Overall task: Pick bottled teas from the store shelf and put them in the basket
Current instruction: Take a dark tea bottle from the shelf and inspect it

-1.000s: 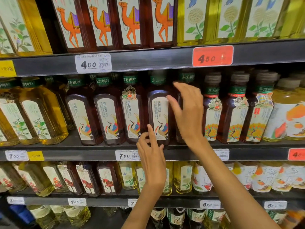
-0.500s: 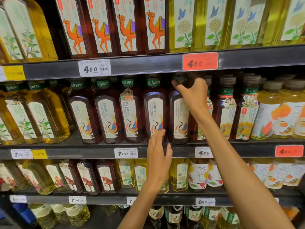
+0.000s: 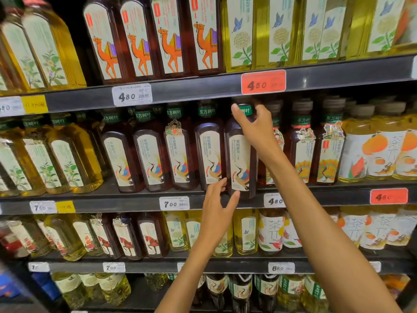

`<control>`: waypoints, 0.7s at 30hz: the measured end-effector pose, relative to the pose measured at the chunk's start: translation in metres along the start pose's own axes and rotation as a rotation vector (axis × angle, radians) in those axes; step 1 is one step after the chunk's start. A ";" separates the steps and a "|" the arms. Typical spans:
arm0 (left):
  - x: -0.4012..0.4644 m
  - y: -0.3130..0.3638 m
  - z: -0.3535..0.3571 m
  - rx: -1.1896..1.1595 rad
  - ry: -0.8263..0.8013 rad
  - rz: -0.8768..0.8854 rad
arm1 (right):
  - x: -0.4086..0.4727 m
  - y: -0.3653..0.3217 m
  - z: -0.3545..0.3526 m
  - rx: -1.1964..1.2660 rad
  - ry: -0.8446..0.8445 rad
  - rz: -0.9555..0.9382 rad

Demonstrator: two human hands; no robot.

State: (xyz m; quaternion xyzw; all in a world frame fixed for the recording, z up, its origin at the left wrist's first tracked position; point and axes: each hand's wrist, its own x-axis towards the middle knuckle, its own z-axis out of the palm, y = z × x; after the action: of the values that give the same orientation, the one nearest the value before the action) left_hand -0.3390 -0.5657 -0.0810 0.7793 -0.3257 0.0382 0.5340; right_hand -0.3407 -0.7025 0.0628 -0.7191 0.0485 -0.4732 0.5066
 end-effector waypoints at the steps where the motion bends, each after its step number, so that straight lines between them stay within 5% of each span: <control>1: -0.001 -0.001 -0.001 -0.016 -0.010 -0.013 | 0.000 -0.001 0.000 0.009 -0.001 -0.002; 16: -0.054 0.015 -0.027 -0.614 -0.228 -0.219 | -0.044 0.001 -0.028 0.428 -0.208 0.542; 21: -0.075 0.013 -0.028 -1.152 -0.403 -0.380 | -0.063 -0.002 -0.036 0.780 -0.317 0.631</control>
State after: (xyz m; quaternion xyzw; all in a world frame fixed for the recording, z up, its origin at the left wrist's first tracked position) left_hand -0.3966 -0.5098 -0.0895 0.4034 -0.2443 -0.3858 0.7930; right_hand -0.4023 -0.6916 0.0255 -0.4904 0.0056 -0.1659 0.8555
